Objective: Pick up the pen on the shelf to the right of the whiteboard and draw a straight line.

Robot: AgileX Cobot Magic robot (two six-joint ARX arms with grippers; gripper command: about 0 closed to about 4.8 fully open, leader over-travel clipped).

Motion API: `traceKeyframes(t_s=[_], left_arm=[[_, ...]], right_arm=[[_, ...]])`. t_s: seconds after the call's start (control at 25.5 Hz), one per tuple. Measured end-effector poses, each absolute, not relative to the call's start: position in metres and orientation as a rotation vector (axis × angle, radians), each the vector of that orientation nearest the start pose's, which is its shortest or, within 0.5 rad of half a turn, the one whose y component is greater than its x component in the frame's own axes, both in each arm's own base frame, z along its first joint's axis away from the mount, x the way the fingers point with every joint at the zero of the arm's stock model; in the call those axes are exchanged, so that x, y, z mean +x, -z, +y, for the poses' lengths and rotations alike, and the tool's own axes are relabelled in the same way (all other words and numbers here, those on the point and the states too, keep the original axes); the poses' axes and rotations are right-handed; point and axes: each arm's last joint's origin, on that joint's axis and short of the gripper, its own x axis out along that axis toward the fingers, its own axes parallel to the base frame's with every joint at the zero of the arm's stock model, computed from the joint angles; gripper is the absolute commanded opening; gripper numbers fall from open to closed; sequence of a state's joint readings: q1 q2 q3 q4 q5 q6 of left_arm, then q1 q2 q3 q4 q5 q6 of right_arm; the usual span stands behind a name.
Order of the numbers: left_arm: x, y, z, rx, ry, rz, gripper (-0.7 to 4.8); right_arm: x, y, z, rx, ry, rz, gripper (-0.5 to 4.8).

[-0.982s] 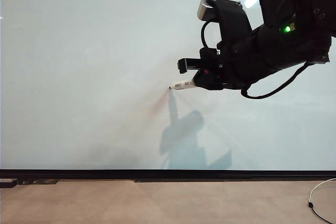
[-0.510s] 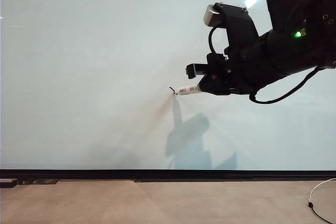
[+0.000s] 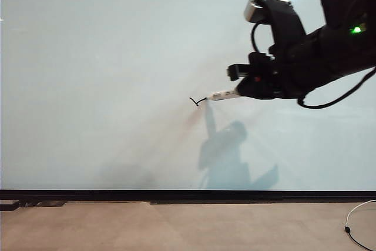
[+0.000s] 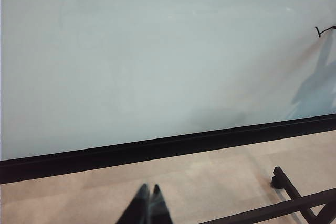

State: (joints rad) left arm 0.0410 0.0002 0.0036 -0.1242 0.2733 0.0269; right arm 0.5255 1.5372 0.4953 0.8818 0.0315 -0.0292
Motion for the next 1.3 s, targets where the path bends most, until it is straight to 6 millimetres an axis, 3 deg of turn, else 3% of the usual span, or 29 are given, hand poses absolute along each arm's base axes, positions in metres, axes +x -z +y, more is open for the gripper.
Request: traceKeyframes(t_s=[0.31, 0.59, 1.1, 1.3], left_arm=[[0.096, -0.153, -0.004, 0.008, 0.244, 0.116, -0.05], [0.096, -0.153, -0.005, 0.007, 0.270, 0.116, -0.05], [0.096, -0.153, -0.005, 0.007, 0.274, 0.116, -0.05], [0.096, -0.153, -0.005, 0.006, 0.280, 0.116, -0.05]], right_arm=[[0.238, -0.166, 0.118, -0.076, -0.438, 0.163, -0.07], [0.239, -0.164, 0.110, -0.095, -0.418, 0.165, -0.07], [0.227, -0.168, 0.066, -0.081, -0.298, 0.142, -0.07], [0.226, -0.169, 0.064, -0.080, -0.294, 0.137, -0.07]])
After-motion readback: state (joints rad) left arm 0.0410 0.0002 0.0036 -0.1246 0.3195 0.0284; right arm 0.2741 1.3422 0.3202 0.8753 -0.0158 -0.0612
